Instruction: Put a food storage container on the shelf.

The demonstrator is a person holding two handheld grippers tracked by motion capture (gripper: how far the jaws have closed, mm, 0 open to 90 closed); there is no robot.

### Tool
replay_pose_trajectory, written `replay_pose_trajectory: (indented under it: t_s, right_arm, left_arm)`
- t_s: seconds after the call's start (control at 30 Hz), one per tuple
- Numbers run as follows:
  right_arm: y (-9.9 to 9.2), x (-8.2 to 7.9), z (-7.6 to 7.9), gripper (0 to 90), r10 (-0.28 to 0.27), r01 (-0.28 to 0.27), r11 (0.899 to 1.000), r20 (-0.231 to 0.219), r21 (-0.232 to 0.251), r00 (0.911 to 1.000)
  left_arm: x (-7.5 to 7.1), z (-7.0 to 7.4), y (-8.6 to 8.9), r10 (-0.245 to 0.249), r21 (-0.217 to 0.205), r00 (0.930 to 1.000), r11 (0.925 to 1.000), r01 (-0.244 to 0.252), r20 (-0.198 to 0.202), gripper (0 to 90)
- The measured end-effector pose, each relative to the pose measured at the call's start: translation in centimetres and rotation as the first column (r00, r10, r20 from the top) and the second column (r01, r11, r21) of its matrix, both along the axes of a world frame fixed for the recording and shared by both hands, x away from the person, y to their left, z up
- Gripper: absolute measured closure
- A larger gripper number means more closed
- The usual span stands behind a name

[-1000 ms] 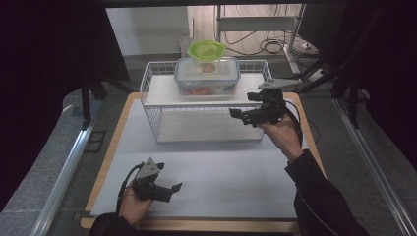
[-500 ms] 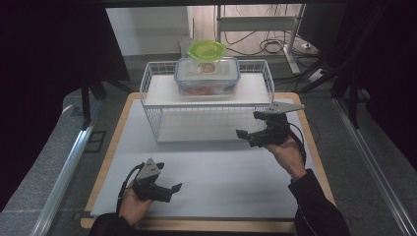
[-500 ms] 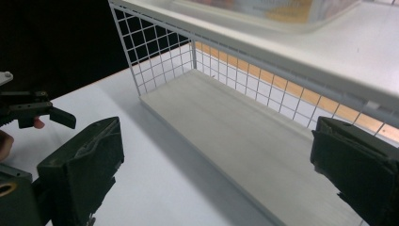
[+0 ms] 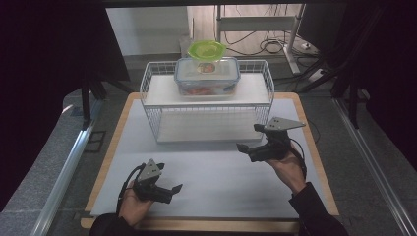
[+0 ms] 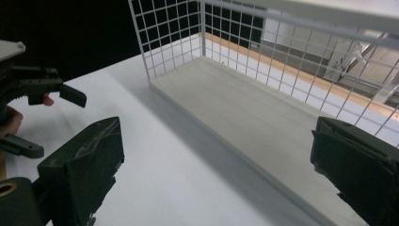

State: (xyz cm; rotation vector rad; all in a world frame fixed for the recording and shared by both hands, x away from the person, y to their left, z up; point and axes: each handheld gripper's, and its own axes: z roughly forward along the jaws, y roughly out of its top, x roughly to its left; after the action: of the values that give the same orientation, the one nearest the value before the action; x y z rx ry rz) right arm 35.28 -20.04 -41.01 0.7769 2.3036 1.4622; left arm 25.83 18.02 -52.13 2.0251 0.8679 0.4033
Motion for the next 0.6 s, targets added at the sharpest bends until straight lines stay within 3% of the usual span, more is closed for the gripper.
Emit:
replay_pose_trajectory:
  t_s: [0.6]
  right_arm:
    - [-2.7, -2.4, -6.1, 3.1, -0.074, 0.070, 0.996, -0.056, -0.062, 0.9957]
  left_arm:
    - [0.0, -0.1, -0.2, -0.004, 0.018, 1.0000, 0.9998, 0.004, -0.003, 1.2]
